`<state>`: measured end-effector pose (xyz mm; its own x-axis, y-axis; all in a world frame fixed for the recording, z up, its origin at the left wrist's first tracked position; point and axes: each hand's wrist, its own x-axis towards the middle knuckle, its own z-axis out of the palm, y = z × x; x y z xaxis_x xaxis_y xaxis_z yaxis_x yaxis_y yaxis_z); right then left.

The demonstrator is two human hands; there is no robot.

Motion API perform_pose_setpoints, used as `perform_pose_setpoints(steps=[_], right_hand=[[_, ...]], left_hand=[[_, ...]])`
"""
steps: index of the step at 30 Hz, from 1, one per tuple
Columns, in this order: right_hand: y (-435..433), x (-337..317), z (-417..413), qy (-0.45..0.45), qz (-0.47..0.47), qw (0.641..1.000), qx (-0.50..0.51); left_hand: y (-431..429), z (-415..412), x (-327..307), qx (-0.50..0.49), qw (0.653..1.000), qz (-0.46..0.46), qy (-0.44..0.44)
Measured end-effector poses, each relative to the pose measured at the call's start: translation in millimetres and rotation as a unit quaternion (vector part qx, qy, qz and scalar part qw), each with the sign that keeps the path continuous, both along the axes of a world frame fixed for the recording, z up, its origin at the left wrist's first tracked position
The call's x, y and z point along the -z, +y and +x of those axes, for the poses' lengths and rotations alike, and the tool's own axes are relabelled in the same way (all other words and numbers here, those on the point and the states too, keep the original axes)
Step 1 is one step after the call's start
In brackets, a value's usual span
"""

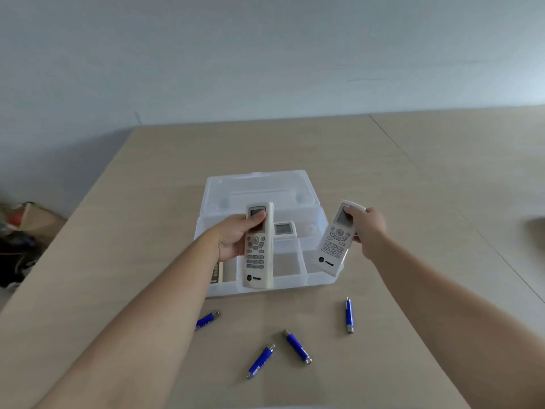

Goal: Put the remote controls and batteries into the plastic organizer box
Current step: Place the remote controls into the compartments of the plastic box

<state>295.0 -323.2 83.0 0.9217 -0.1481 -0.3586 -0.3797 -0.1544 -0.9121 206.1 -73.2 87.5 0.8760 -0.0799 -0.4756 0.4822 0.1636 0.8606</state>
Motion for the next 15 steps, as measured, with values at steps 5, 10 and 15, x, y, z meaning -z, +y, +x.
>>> perform_pose_setpoints(steps=[5, 10, 15], right_hand=[[42.0, 13.6, 17.7, 0.048, 0.056, 0.997, 0.014], [84.6, 27.5, 29.6, 0.078, 0.108, 0.991, 0.012], [119.1, 44.8, 29.2, 0.122, 0.124, 0.984, -0.027]], left_hand=[[40.8, 6.4, 9.1, -0.089, 0.975, 0.122, 0.164], [66.0, 6.4, 1.9, 0.015, 0.960, 0.185, 0.212], [79.0, 24.6, 5.2, 0.015, 0.954, 0.246, 0.170]])
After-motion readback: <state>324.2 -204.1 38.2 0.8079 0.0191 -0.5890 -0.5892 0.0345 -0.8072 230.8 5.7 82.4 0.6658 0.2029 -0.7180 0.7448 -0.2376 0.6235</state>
